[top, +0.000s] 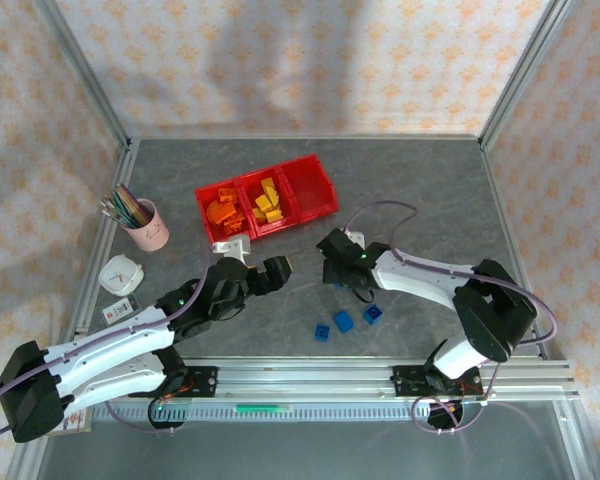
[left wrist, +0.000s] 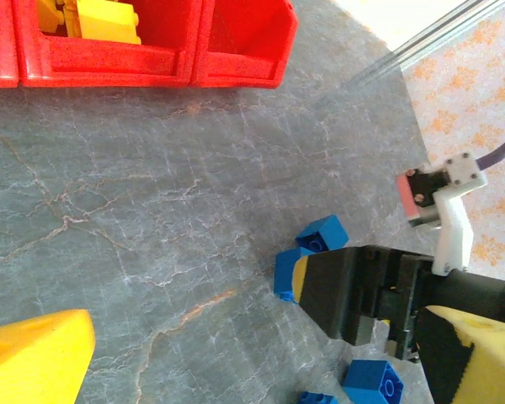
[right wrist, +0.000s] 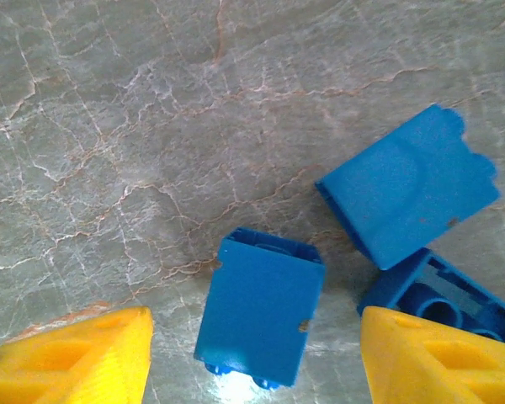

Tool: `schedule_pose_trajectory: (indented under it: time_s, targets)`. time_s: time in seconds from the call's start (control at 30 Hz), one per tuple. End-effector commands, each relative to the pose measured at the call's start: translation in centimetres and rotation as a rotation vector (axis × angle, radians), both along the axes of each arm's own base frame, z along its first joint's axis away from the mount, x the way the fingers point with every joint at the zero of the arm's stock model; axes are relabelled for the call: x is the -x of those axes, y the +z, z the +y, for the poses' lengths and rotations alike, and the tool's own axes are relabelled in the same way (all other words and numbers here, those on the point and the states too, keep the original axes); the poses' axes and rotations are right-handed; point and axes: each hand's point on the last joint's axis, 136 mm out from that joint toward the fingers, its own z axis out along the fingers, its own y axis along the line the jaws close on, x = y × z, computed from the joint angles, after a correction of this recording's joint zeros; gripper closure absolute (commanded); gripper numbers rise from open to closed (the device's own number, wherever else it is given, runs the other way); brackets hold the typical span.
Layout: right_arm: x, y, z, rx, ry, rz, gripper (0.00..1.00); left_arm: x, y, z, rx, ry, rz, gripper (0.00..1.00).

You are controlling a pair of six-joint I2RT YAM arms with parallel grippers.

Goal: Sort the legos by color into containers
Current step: Pick up the lego from the center of the table.

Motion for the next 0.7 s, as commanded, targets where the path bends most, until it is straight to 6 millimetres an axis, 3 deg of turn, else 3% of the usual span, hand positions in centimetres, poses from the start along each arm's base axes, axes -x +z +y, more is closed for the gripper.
schedule_pose_trajectory:
  time_s: [0.0, 0.4, 0.67]
  targets:
    - [-1.2, 0.0, 0.8, 0.001, -0.015, -0.039, 0.37, -0.4, 0.6, 0.1, 0.019, 0.028, -0.032, 0.01]
    - [-3.1, -1.6, 1.7, 0.077, 0.008, -0.052, 0.48, -0.2, 0.2, 0.9, 0.004, 0.051, -0.034, 0.01]
    - [-3.0, -2.4, 1.6, 0.105, 0.029, -0.044, 0.61, -0.1, 0.1, 1.5, 0.003, 0.065, -0.040, 0.01]
